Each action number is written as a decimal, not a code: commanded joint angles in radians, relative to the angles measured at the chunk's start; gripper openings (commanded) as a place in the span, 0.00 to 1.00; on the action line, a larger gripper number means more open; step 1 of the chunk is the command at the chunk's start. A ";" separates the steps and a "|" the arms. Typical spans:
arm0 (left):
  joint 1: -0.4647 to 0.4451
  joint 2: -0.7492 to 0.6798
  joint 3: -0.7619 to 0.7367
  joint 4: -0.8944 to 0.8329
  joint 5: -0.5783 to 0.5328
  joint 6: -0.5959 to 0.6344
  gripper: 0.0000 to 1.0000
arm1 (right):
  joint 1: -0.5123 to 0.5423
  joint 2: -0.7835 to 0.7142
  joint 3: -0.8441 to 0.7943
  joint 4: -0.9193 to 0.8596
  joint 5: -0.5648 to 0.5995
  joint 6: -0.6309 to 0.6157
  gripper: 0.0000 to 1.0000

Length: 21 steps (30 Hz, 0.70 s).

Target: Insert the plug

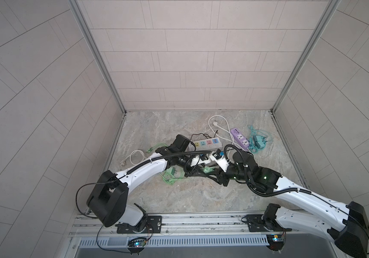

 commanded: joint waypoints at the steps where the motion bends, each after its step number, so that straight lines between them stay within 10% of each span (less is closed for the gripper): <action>1: 0.006 -0.015 0.027 -0.022 0.031 0.022 0.06 | 0.009 0.006 0.012 0.002 0.011 -0.029 0.46; 14: 0.006 0.000 0.041 -0.023 0.019 0.018 0.08 | 0.008 0.003 0.011 0.027 0.002 -0.009 0.26; 21: 0.008 -0.055 -0.014 0.123 -0.101 -0.112 0.46 | 0.007 0.012 0.022 0.002 0.107 0.023 0.16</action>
